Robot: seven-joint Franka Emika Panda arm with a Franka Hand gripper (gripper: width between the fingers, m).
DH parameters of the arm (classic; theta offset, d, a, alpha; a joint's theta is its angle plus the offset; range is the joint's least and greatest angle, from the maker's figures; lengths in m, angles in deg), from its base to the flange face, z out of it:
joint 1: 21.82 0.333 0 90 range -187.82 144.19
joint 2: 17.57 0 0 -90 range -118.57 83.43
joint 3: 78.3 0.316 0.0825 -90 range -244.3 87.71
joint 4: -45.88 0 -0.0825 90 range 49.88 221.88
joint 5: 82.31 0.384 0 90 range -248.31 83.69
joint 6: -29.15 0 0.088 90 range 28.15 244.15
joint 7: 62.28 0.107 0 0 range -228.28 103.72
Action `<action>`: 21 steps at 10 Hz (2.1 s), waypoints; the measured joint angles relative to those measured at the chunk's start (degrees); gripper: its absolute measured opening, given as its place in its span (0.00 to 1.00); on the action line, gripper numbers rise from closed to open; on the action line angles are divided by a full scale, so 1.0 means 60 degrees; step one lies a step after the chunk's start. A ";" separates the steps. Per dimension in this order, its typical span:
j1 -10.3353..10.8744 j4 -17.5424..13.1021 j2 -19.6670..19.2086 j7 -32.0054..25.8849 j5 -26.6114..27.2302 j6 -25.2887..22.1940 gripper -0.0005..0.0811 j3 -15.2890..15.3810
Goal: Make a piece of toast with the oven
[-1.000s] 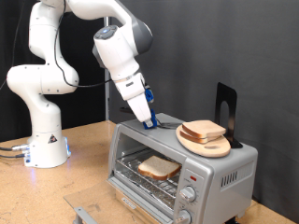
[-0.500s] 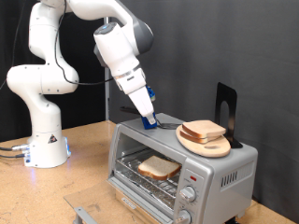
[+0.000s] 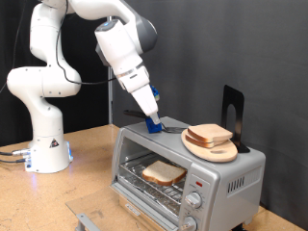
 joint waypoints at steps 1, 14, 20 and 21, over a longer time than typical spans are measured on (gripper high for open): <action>0.0000 -0.0091 0.0152 0.0009 0.0044 -0.0406 0.84 -0.0264; -0.0962 -0.0415 -0.0255 -0.1788 -0.0946 -0.2532 0.84 -0.2549; -0.1139 0.0934 0.0864 0.1790 0.2277 -0.2583 0.84 -0.3310; -0.1136 0.0896 0.0847 0.1594 0.2058 -0.2707 0.84 -0.3301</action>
